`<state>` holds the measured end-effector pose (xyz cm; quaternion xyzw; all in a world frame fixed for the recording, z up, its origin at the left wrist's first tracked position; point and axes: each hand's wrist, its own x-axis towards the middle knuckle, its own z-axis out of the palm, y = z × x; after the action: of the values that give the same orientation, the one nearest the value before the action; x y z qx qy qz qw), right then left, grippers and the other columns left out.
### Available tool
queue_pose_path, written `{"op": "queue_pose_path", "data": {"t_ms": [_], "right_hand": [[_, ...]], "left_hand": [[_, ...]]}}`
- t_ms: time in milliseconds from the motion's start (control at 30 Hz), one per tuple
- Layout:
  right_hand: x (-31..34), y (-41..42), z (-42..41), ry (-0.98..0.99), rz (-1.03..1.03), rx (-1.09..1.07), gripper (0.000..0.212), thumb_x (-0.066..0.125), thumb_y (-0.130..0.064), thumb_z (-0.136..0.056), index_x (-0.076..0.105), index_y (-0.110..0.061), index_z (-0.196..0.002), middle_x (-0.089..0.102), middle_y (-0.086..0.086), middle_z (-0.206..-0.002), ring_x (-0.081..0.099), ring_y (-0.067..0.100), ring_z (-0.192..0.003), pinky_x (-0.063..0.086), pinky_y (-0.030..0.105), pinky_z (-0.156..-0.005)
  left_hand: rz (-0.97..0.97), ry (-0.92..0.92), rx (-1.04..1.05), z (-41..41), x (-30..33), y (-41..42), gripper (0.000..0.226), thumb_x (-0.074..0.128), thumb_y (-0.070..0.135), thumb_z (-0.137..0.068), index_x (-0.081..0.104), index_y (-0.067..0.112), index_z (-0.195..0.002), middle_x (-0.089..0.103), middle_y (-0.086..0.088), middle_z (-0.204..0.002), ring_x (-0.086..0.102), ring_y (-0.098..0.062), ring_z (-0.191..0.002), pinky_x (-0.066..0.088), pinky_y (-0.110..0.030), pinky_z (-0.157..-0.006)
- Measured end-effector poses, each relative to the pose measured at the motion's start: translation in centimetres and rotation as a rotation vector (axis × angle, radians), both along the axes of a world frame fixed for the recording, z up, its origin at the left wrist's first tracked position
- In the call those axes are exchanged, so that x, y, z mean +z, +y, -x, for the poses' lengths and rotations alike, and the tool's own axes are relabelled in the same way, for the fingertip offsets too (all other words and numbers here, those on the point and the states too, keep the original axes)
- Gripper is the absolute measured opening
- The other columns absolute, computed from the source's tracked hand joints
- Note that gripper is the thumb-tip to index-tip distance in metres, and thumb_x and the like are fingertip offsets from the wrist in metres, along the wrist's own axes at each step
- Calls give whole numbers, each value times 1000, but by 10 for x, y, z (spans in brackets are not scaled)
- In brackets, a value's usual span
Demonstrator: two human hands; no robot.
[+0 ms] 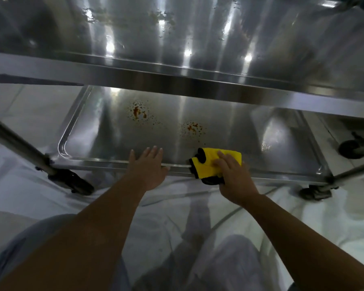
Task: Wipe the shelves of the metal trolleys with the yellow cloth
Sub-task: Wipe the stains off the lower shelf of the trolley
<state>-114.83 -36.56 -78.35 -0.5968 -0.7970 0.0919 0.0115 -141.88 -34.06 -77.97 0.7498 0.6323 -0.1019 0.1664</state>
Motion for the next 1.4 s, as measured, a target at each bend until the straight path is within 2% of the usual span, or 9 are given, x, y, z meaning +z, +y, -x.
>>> {"op": "queue_pose_path", "data": {"t_ms": [100, 167, 233, 500, 700, 833, 1000, 1167, 1400], "right_hand": [[-9, -10, -4, 35, -4, 23, 71, 56, -42, -87, 26, -25, -149, 20, 5, -158, 16, 33, -145, 23, 62, -108], [-9, -7, 3, -5, 19, -11, 71, 33, -65, -89, -2, -46, -147, 12, 0, -160, 9, 33, -146, 17, 62, -111], [-13, 0, 21, -86, 28, -49, 60, 9, -75, -86, -9, -58, -140, 5, -3, -161, 2, 34, -146, 11, 66, -109], [-29, 22, -9, -142, -24, -13, 51, 17, -63, -93, 4, -58, -142, 2, -9, -161, -3, 25, -148, 9, 63, -111], [-24, 23, -110, -91, 85, -486, 52, 32, -58, -95, 8, -58, -142, 0, -11, -160, -2, 24, -147, 14, 65, -109], [-22, 30, -78, -32, 64, -677, 54, 36, -55, -95, 12, -54, -144, 3, -6, -160, -2, 29, -146, 12, 70, -106], [-36, 17, -20, -81, -21, -333, 53, 30, -55, -96, 9, -53, -144, 2, -4, -161, -4, 31, -147, 9, 68, -106], [-31, 28, -85, -124, -33, -4, 51, 32, -55, -96, 15, -52, -144, 8, -6, -161, 1, 24, -148, 21, 56, -108], [-28, 39, -200, -66, 42, -602, 55, 36, -51, -97, 12, -50, -146, 4, -5, -161, 2, 25, -147, 19, 60, -111]], "left_hand": [[3, 6, 37, -12, -12, 3, 65, 17, 53, -100, -5, 23, -154, -9, -4, -162, -5, -25, -149, -3, -60, -116], [15, 8, 72, -20, -22, 1, 64, 14, 54, -100, -10, 25, -153, -16, -5, -161, -12, -28, -148, -5, -61, -114], [24, -9, 105, -25, -30, -1, 63, 10, 52, -100, -14, 25, -152, -22, -6, -159, -18, -29, -146, -6, -62, -114], [67, -37, 141, -21, -45, 5, 65, 7, 57, -97, -19, 29, -150, -26, -3, -158, -22, -27, -145, -6, -58, -115], [-6, 4, 101, -19, -50, 0, 67, 12, 54, -98, -13, 23, -152, -20, -9, -159, -15, -32, -147, -1, -62, -115], [47, 16, 168, -30, -43, 3, 76, 10, 65, -93, -11, 22, -152, -19, -11, -160, -15, -34, -146, 0, -65, -113], [165, 33, 365, -72, -21, 11, 118, 14, 89, -73, -15, 4, -149, -22, -26, -155, -17, -48, -142, -2, -67, -111], [211, 39, 365, -79, -10, 8, 116, 14, 87, -74, -18, 4, -149, -27, -26, -153, -22, -48, -140, -4, -66, -112], [213, 75, 349, -78, -16, 9, 121, 3, 88, -64, -21, 5, -148, -28, -25, -153, -21, -47, -141, -4, -67, -110]]}}
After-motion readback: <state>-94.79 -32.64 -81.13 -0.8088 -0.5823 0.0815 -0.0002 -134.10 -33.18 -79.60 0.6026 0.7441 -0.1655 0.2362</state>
